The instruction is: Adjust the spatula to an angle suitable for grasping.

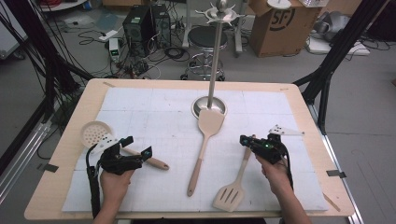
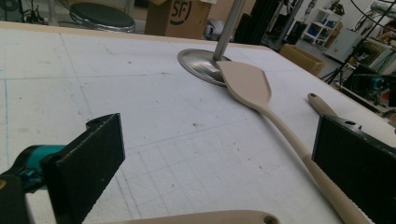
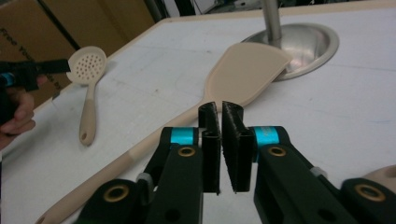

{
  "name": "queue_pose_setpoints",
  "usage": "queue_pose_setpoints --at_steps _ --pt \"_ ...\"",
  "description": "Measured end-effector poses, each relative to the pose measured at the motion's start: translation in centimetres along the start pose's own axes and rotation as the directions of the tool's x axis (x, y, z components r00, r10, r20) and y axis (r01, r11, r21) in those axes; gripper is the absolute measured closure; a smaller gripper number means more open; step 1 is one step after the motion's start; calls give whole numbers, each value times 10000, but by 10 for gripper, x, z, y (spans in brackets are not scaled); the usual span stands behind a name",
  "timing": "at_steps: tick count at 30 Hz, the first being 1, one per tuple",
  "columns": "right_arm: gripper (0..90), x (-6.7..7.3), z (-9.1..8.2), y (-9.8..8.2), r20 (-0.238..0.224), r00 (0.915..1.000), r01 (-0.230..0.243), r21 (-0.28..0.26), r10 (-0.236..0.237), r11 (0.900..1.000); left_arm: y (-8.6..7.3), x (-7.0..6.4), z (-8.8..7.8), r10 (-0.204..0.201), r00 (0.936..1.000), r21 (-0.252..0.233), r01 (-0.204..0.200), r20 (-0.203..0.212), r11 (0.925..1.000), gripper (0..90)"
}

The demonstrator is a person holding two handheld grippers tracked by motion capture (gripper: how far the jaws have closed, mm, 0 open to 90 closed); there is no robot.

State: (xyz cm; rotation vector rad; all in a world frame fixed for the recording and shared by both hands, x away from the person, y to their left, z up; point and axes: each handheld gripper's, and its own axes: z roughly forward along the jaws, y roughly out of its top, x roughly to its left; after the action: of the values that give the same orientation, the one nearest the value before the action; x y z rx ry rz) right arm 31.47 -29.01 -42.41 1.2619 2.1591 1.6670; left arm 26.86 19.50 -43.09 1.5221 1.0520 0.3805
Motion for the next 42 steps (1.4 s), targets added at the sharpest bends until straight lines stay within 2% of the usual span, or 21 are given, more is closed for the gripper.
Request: queue_pose_setpoints --at_steps 5,6,12,13,14,17,21,26,29,31,36,37,38,39,40,41,42 --pt "891 9 11 -2 -404 9992 4 437 13 9990 1 -1 1 63 10000 3 -63 74 10000 30" --pt "891 16 18 -5 -553 9985 33 821 13 9966 0 -1 0 63 9999 4 -63 100 10000 30" --pt "891 27 29 -9 -898 9959 209 1451 -78 9892 1 -1 0 99 9999 15 -99 133 9999 30" --pt "891 30 33 -11 -1009 9949 246 1721 -73 9848 0 -2 1 105 9999 17 -105 134 9999 31" --pt "891 30 33 -11 -1009 9949 246 1721 -73 9848 0 -2 1 105 9999 17 -105 134 9999 31" --pt "891 33 41 -16 -1316 9907 -38 2333 354 9724 1 -3 0 115 9998 -26 -115 164 9999 30" --pt "891 38 47 -19 -1447 9886 20 2881 415 9576 0 -3 1 103 9998 4 -104 166 9999 30" --pt "891 46 56 -23 -1759 9836 215 3346 400 9421 1 -3 1 98 9998 -28 -98 194 9999 30" --pt "891 46 62 -23 -2026 9770 107 3602 670 9328 1 -3 0 119 9998 -48 -118 184 9999 30" --pt "891 46 64 -22 -2045 9761 64 3664 738 9304 1 -3 0 116 9998 -72 -114 190 9999 30" --pt "891 54 78 -23 -2155 9741 325 4312 680 9017 1 -3 0 108 9998 -87 -106 179 9999 30" --pt "891 54 78 -23 -2155 9741 325 4312 680 9017 1 -3 0 108 9998 -97 -107 171 9999 30" --pt "891 56 83 -24 -2190 9733 419 4658 693 8839 1 -3 0 124 9998 -91 -122 172 9999 31" --pt "891 57 86 -24 -2073 9758 435 4939 690 8684 1 -2 -1 145 9998 -102 -143 169 9998 31" --pt "891 57 89 -24 -2033 9769 503 5154 650 8555 1 -3 -1 127 9998 -118 -125 170 9999 30" --pt "891 57 91 -24 -2013 9775 547 5322 635 8449 1 -3 -1 109 9998 -138 -106 177 9998 30" --pt "891 57 93 -24 -2033 9769 546 5373 664 8416 1 -3 -1 83 9998 -151 -80 170 9999 30"
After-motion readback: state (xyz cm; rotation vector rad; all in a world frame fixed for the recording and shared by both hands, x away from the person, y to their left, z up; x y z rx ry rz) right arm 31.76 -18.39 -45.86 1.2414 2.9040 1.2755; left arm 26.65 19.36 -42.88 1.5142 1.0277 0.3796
